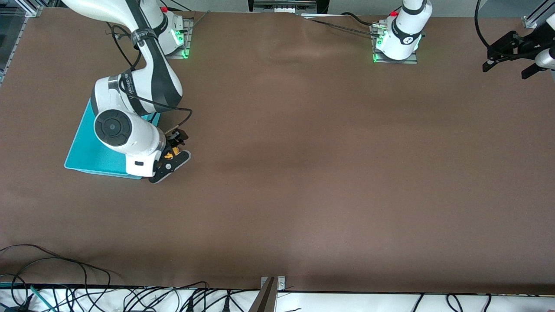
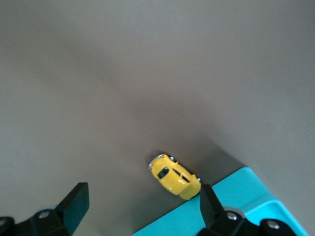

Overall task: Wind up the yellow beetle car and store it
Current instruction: 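Lower the right gripper and grasp the yellow car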

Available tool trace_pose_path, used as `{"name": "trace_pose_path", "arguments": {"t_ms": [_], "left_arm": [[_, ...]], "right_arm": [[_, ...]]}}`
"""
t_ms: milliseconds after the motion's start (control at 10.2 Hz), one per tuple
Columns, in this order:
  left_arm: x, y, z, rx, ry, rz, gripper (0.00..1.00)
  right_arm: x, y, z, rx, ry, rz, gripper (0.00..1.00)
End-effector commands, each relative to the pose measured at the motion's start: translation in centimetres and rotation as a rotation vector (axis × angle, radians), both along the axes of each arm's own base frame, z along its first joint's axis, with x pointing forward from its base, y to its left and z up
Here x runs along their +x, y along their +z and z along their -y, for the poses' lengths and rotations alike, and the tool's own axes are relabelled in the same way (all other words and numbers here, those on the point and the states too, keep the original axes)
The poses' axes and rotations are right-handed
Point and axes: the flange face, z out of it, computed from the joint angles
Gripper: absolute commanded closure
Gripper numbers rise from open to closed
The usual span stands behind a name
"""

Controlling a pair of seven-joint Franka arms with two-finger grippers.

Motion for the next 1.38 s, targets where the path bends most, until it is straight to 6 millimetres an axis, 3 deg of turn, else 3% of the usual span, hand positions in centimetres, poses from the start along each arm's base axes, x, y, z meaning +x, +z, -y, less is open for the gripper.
{"name": "trace_pose_path", "arguments": {"t_ms": [0,197,590,688,983,1278], "left_arm": [[0.6,0.2,1.8,-0.008,0.028,-0.029,0.00],[0.6,0.4,1.4,-0.012,0.034,-0.026,0.00],[0.9,0.0,1.2,-0.012,0.041,-0.034,0.00],[0.9,0.0,1.5,-0.011,0.041,-0.034,0.00],[0.9,0.1,2.1,-0.004,0.036,-0.032,0.00],[0.8,0.1,2.2,-0.004,0.034,-0.032,0.00]], "right_arm": [[-2.4,-3.4,1.9,0.040,0.291,0.047,0.00],[-4.2,-6.7,2.7,0.065,0.412,0.101,0.00],[-7.1,-11.6,4.1,0.067,0.449,0.079,0.00],[-7.6,-12.0,4.5,0.067,0.457,0.066,0.00],[-7.1,-13.4,8.9,0.070,0.468,0.037,0.00],[-7.8,-14.5,11.4,0.080,0.477,0.013,0.00]]}}
